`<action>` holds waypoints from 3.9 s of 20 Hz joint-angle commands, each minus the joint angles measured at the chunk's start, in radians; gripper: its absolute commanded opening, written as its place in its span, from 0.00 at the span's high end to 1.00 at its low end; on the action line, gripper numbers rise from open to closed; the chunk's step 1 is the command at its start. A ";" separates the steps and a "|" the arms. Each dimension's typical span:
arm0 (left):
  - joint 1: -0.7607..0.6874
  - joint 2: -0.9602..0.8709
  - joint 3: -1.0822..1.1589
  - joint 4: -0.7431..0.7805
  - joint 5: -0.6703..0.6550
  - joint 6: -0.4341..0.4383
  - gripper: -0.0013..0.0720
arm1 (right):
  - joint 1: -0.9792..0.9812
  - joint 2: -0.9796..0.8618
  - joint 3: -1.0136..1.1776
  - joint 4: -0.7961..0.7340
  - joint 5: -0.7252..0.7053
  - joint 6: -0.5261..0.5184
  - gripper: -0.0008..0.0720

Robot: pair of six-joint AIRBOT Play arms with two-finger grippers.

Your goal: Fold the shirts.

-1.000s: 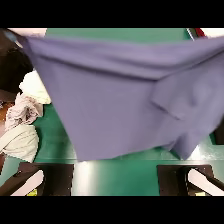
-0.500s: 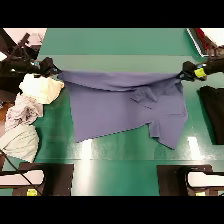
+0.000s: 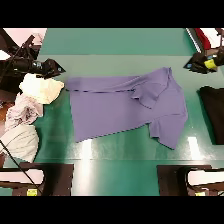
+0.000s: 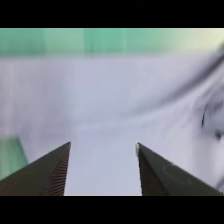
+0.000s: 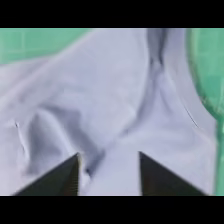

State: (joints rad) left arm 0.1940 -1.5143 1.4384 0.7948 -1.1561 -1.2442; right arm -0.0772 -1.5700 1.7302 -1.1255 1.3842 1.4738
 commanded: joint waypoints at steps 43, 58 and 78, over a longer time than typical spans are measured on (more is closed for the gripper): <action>-0.237 0.682 -0.668 0.312 0.201 -0.270 0.95 | -0.389 0.392 -0.930 0.078 -0.104 -0.159 0.47; -0.237 0.633 -0.668 0.244 0.179 -0.296 0.95 | -0.253 0.241 -0.919 0.169 -0.148 -0.203 0.82; -0.023 0.651 0.733 -0.008 0.193 -0.240 0.95 | -0.253 0.710 0.278 0.280 -0.334 -0.199 0.97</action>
State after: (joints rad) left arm 0.1677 -0.8738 2.0167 0.7948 -0.9428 -1.4918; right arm -0.3298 -0.9474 1.8881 -0.7097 1.0943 1.2724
